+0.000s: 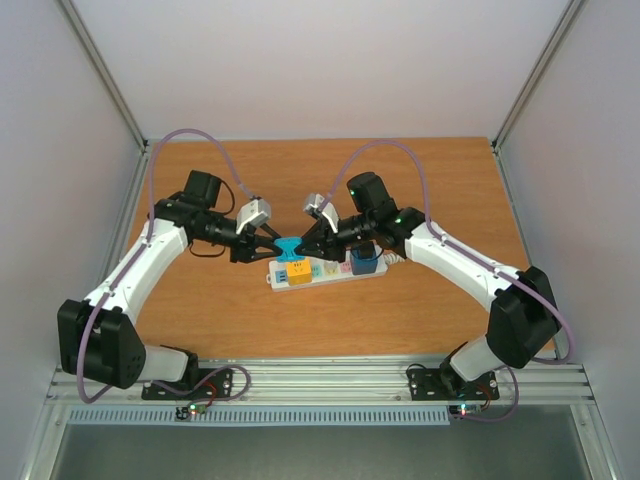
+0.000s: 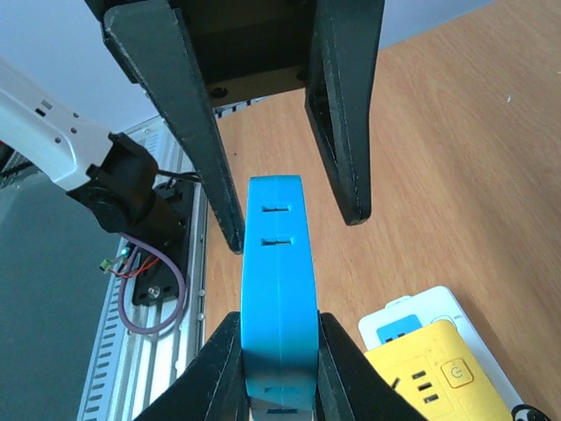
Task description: Pull the plug off the socket
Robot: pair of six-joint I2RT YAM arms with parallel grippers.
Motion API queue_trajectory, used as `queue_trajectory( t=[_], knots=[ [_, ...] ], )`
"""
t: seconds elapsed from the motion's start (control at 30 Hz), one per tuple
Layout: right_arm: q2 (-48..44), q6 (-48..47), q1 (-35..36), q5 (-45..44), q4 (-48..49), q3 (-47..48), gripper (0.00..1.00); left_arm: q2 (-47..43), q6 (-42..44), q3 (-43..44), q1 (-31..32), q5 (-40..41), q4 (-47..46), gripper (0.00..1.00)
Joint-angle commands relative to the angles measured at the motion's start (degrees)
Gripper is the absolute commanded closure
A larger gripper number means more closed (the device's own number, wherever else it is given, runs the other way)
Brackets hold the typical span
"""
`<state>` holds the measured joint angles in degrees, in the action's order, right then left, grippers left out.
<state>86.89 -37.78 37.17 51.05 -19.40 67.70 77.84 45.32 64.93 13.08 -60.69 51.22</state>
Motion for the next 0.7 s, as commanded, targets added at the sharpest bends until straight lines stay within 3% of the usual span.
queue_trajectory(
  t=[0.0, 0.13, 0.2, 0.47, 0.67],
  knots=[
    [-1.79, 1.95, -0.35, 1.22, 2.07, -0.73, 0.98, -1.04, -0.21, -0.22, -0.07, -1.82, -0.67, 0.62],
    [-1.98, 2.42, -0.36, 1.20, 2.15, -0.81, 0.98, -1.41, -0.61, -0.61, -0.07, -3.11, -0.66, 0.81],
    [-2.29, 2.54, -0.35, 0.72, 2.37, -1.01, 0.93, -1.83, -0.74, -0.79, -0.12, -3.07, -1.16, 0.90],
    [-3.13, 2.53, -2.37, -0.35, -0.91, 1.61, 0.38, -4.08, -2.87, -1.11, -0.16, -2.89, -2.44, 0.99],
    [-4.35, 4.19, -8.56, 2.43, 1.87, 1.05, 0.19, -4.40, -2.65, 1.37, -1.38, -6.25, -0.97, 0.99]
  ],
)
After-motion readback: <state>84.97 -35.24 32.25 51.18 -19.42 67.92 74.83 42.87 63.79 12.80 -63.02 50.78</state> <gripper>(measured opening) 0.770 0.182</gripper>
